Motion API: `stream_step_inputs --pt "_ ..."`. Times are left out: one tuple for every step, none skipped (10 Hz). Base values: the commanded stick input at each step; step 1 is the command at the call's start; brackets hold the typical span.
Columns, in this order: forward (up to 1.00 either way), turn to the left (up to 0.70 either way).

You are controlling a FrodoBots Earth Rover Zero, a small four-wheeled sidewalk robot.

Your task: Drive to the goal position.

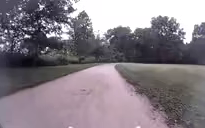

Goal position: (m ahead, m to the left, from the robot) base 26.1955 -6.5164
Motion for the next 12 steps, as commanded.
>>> stream_step_inputs --pt "0.7 0.0" --pt "0.7 0.0" --pt "0.7 0.0" --pt "0.7 0.0" --pt "0.7 0.0" --pt "0.7 0.0" --pt "0.7 0.0" --pt "0.7 0.0" --pt "0.7 0.0" --pt "0.7 0.0" --pt "0.7 0.0" --pt "0.7 0.0"
